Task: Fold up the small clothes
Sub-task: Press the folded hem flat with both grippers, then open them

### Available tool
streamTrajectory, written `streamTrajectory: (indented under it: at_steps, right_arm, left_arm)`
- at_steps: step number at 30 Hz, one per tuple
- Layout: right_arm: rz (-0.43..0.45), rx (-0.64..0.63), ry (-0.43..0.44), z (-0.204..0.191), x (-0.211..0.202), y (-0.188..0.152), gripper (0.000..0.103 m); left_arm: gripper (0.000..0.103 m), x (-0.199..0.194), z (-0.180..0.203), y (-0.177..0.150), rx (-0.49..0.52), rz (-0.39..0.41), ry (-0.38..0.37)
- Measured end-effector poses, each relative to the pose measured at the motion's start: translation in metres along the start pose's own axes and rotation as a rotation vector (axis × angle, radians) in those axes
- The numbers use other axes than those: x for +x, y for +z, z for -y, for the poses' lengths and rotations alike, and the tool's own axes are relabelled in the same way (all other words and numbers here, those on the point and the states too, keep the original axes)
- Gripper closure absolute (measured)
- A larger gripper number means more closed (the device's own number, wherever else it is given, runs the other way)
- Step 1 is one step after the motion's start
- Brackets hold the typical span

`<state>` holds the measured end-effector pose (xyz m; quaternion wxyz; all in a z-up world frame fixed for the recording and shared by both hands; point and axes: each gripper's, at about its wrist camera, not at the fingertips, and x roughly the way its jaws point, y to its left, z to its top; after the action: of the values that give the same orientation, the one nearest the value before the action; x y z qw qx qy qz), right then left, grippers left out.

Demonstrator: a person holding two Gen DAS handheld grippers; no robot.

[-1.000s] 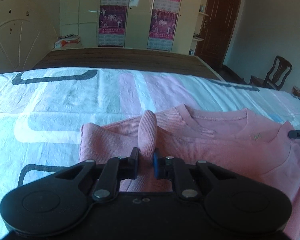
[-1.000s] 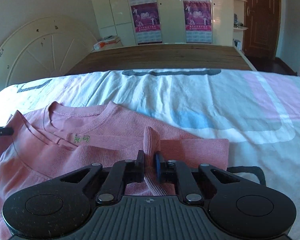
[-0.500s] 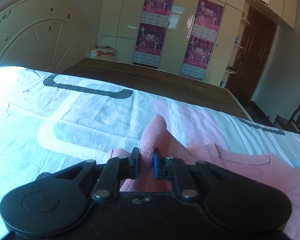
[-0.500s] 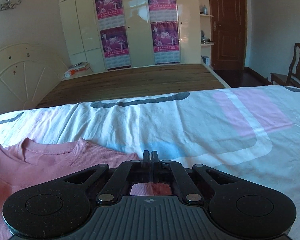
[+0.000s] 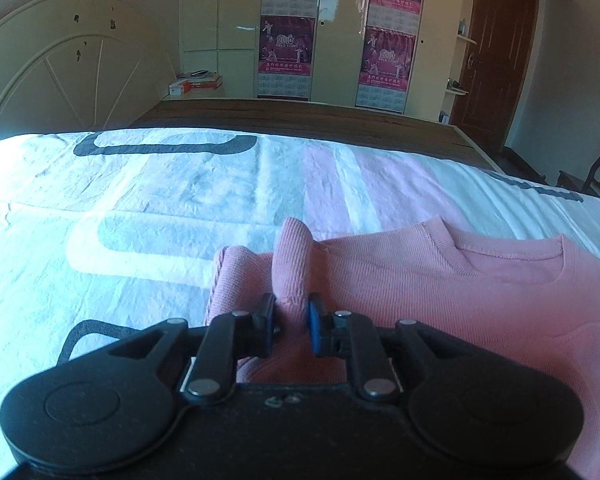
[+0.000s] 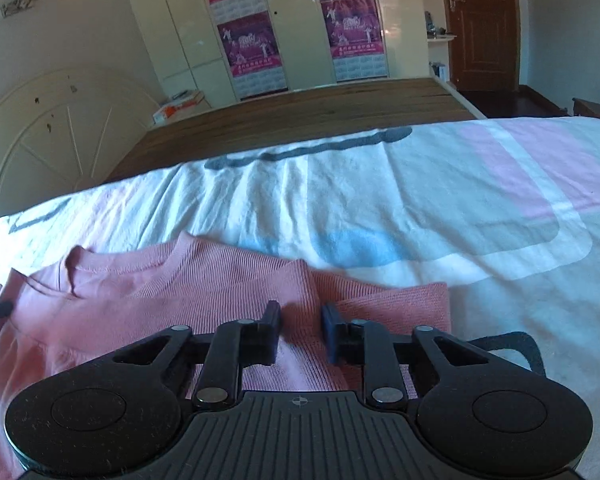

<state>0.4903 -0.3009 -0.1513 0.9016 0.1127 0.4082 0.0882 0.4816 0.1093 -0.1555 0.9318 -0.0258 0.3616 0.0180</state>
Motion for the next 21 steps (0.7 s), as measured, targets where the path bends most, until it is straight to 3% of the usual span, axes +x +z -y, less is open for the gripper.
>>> streamTrajectory:
  at_steps: [3,5,9,11,17,21]
  right_arm:
    - [-0.007,-0.059,-0.035,-0.009,0.003,-0.005,0.077]
    - [0.003,-0.024,-0.034,-0.004,0.003,-0.004,0.068]
    - [-0.034,-0.055,0.003,-0.009,0.006,-0.007,0.068]
    - [-0.033,-0.122,-0.002,-0.021,0.004,-0.010,0.092]
    - [0.081,-0.251,-0.235,-0.030,0.008,-0.017,0.094]
    - [0.061,-0.175,-0.215,-0.021,0.010,-0.016,0.093]
  left_arm:
    - [0.085,0.000,0.002,-0.001,0.025,-0.001,0.003]
    - [0.084,-0.001,0.001,-0.001,0.013,-0.006,0.001]
    - [0.083,0.000,0.001,0.000,0.009,-0.010,0.006]
    - [0.083,0.001,0.002,-0.001,0.011,-0.009,0.011]
    - [0.080,0.001,0.007,0.001,0.010,-0.023,0.045]
    - [0.077,0.001,0.010,0.004,0.019,-0.043,0.074]
